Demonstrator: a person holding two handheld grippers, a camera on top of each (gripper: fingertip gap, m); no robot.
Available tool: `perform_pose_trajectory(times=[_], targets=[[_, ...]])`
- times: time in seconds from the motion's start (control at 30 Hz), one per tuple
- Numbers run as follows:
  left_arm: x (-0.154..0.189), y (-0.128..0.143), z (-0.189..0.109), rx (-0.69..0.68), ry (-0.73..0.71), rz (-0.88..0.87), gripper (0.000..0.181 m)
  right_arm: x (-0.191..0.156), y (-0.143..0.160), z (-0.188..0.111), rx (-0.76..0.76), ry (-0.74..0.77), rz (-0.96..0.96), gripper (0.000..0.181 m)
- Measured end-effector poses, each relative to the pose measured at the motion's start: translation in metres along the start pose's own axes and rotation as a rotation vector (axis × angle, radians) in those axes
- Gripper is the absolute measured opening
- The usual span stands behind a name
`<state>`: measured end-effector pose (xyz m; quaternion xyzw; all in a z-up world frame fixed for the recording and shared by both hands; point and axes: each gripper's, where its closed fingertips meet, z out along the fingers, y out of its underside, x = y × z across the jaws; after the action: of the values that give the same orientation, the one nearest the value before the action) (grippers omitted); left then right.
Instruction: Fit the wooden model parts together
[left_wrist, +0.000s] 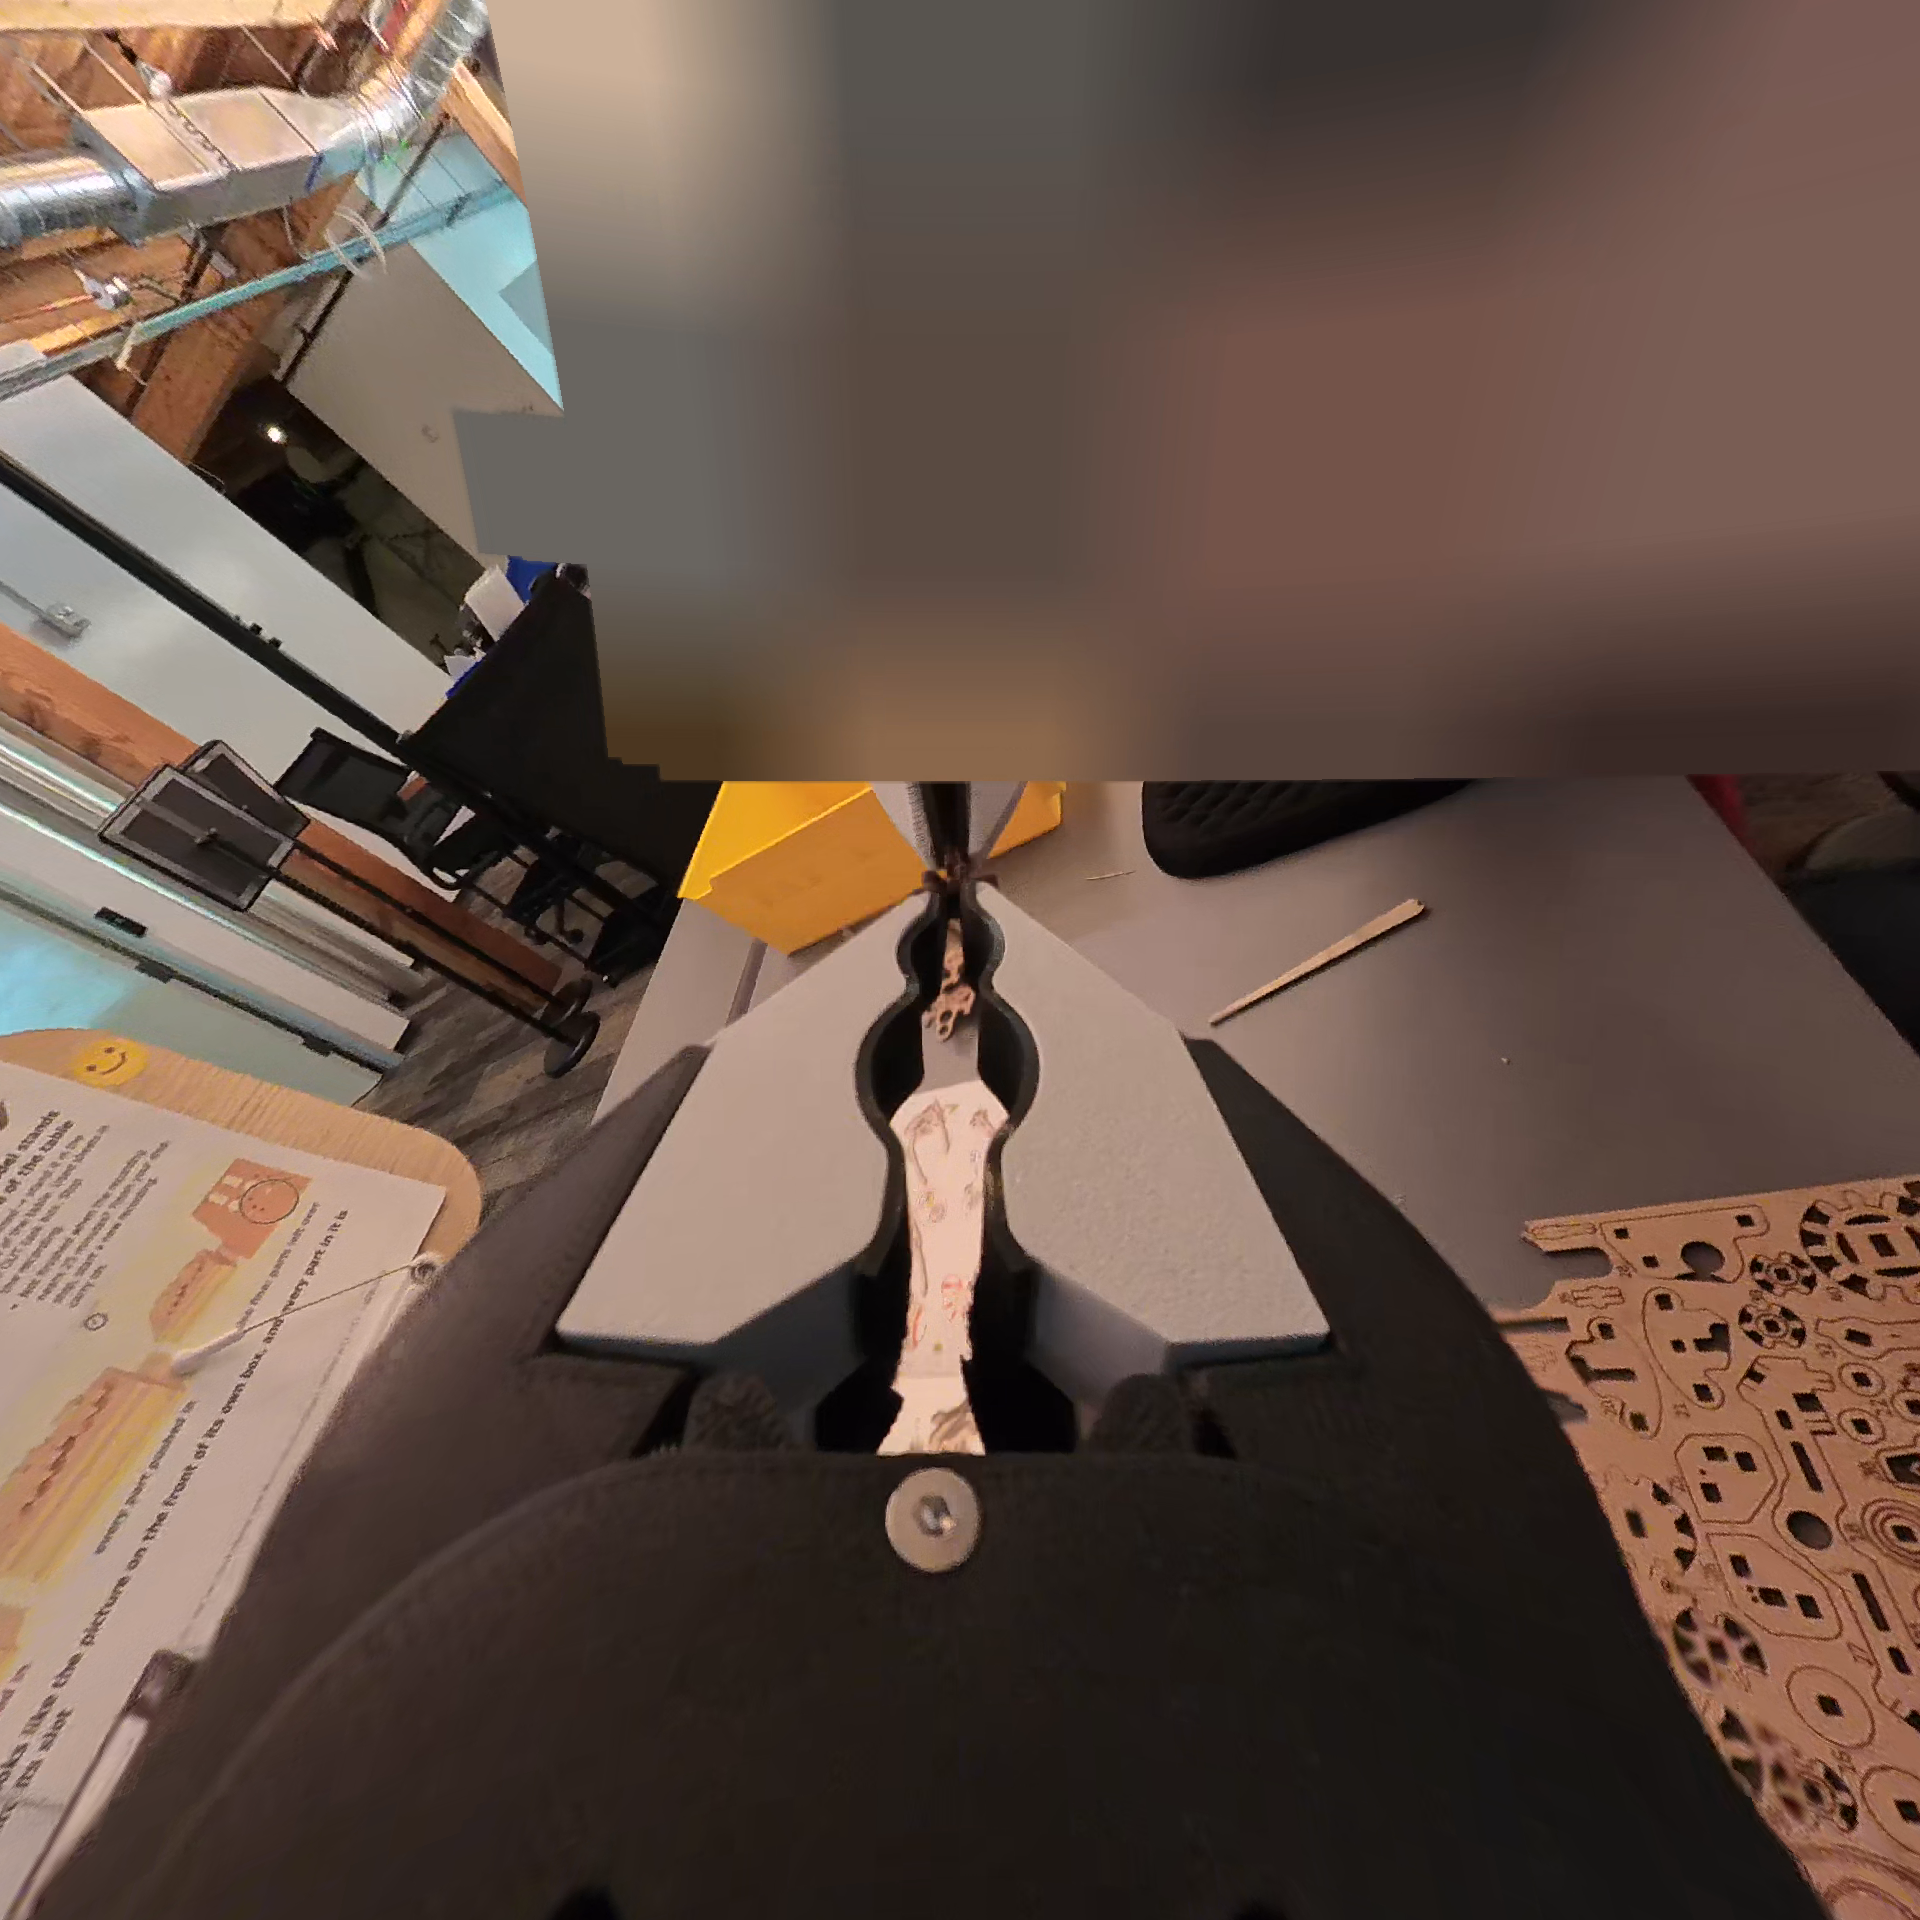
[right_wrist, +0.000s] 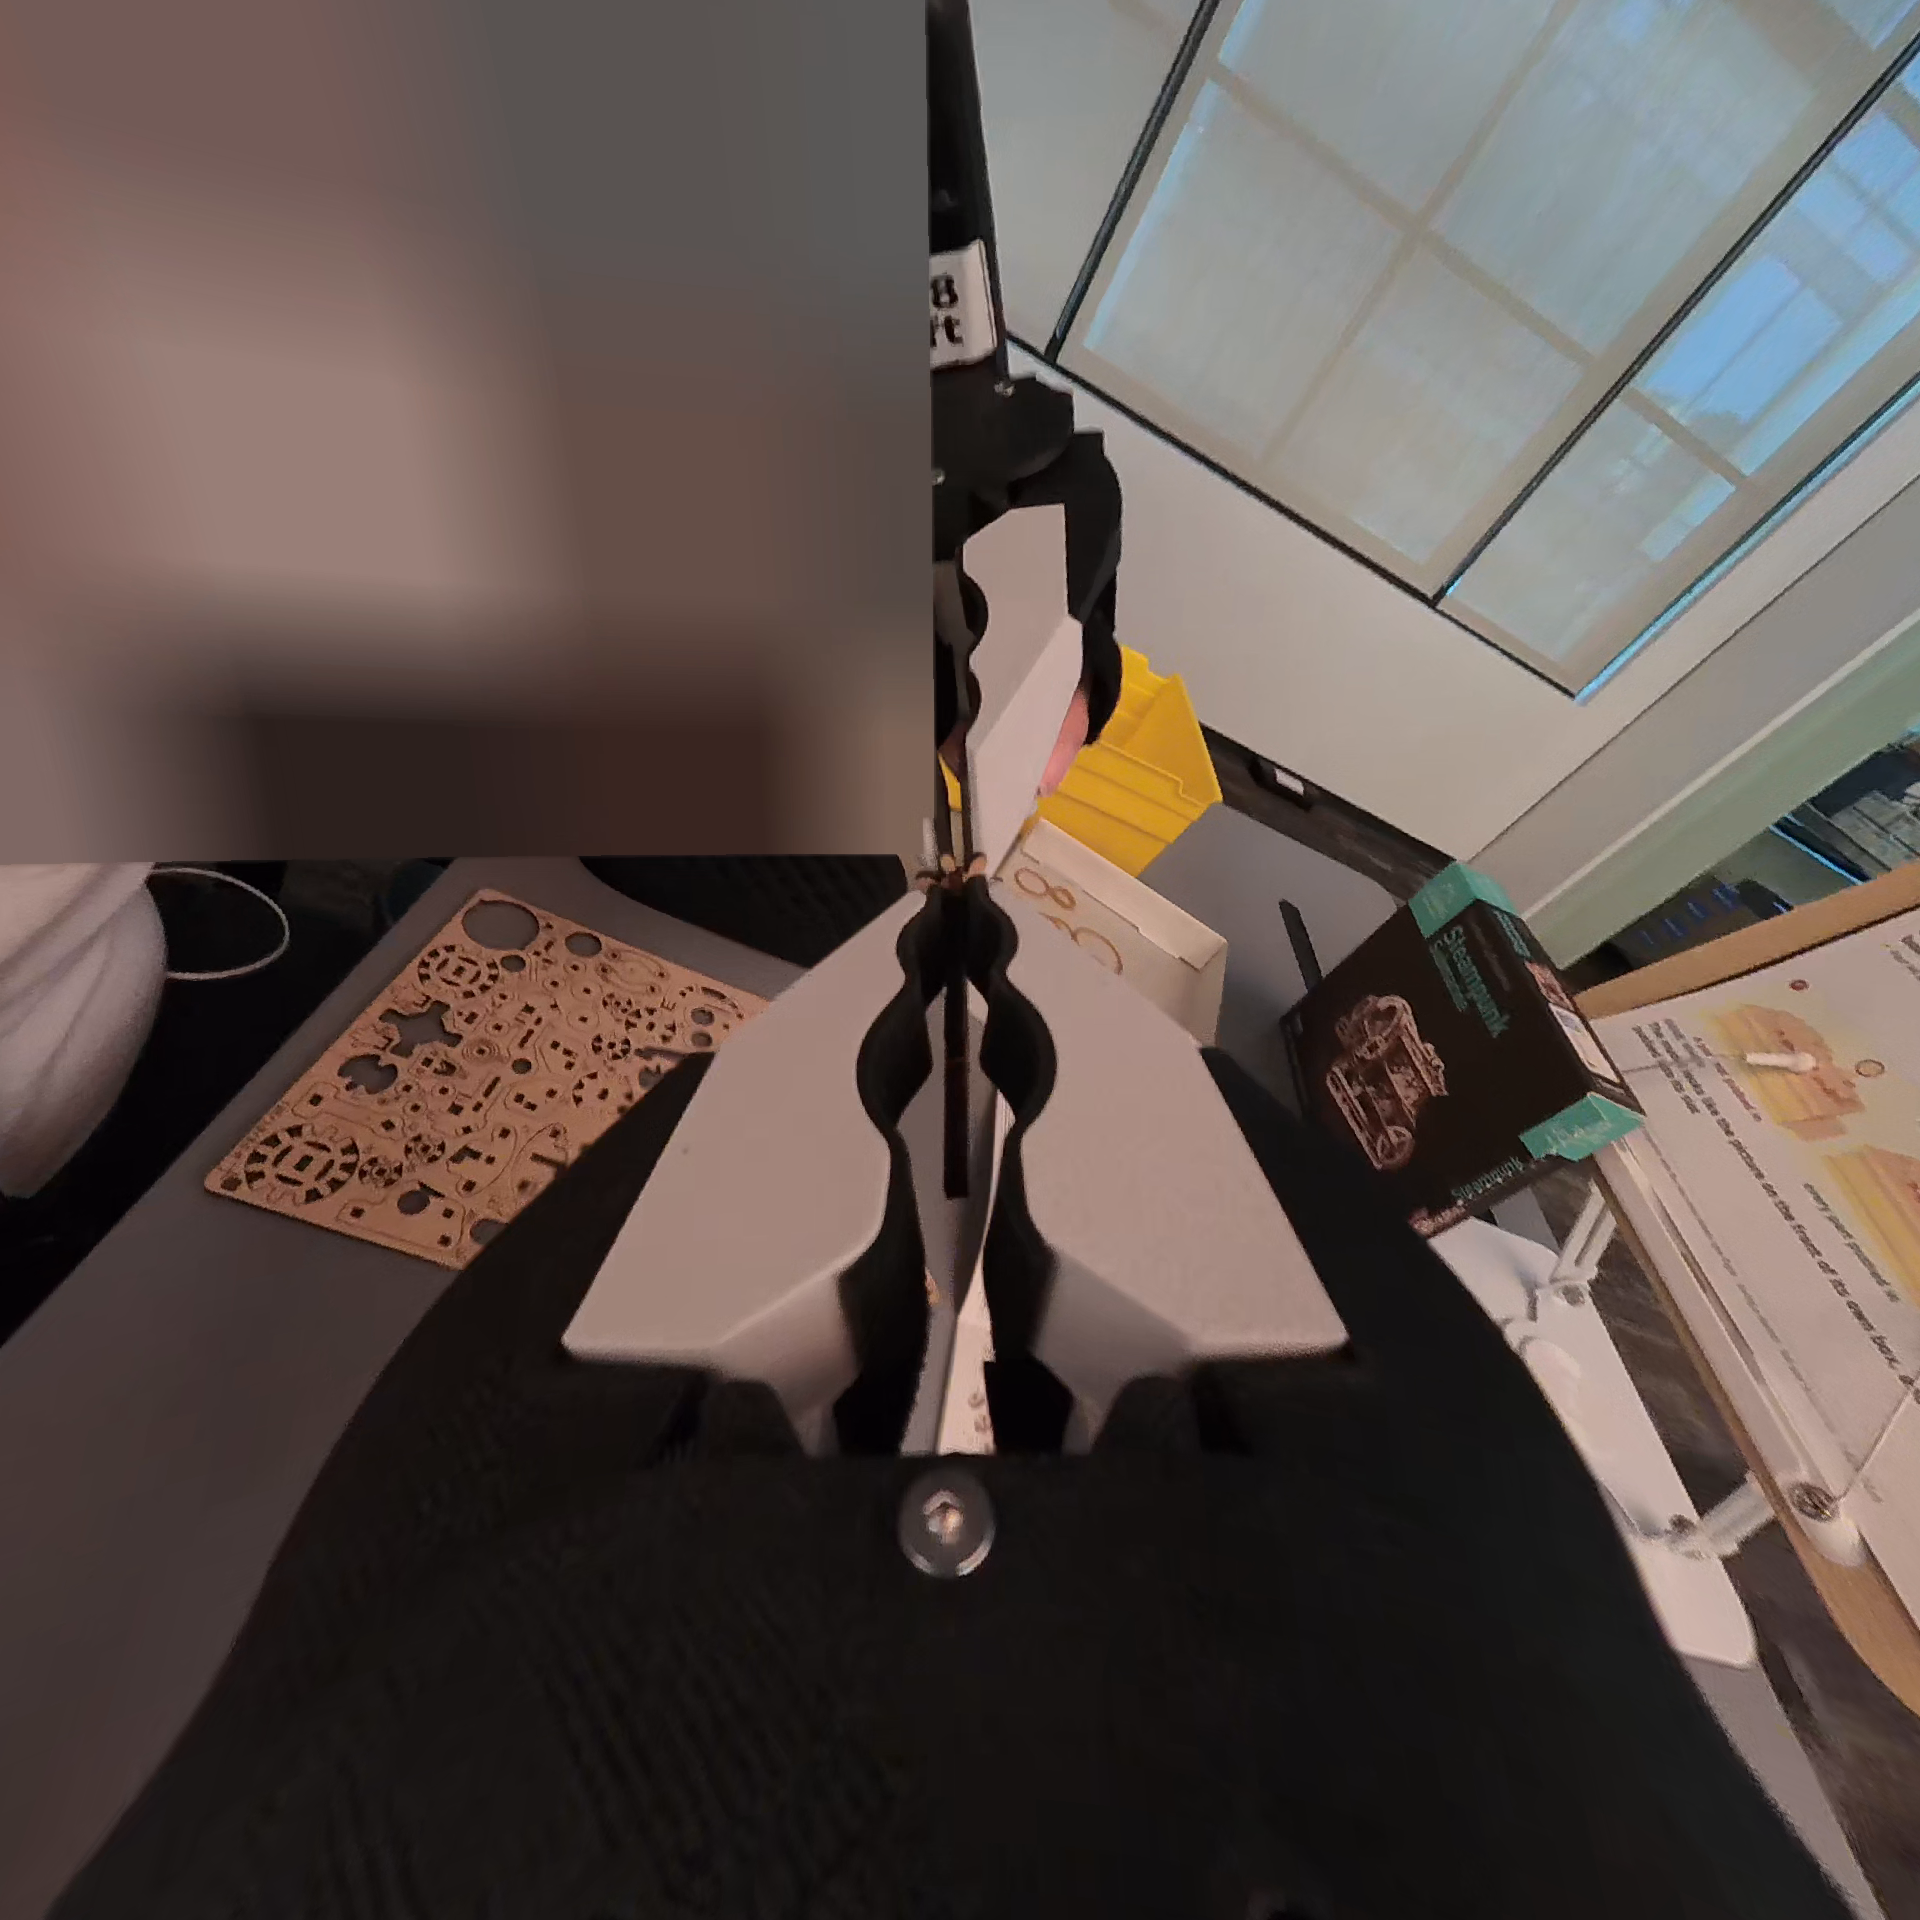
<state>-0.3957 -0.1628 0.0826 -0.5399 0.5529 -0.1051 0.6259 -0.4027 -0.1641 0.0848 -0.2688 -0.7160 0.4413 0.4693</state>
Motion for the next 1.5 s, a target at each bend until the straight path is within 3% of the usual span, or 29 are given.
perform_pose_trajectory(times=[0.7,0.93,1.5], targets=[[0.004,0.023,0.002,-0.151,0.022,0.071,0.0,-0.001,0.02,0.008,-0.123,0.001,-0.02,0.001],[-0.005,-0.007,-0.002,0.067,-0.009,-0.028,0.0,0.005,-0.01,-0.004,0.118,-0.018,0.061,0.001],[-0.009,-0.006,-0.004,0.063,-0.022,-0.04,0.002,0.009,-0.015,-0.002,0.242,-0.05,0.196,0.001]])
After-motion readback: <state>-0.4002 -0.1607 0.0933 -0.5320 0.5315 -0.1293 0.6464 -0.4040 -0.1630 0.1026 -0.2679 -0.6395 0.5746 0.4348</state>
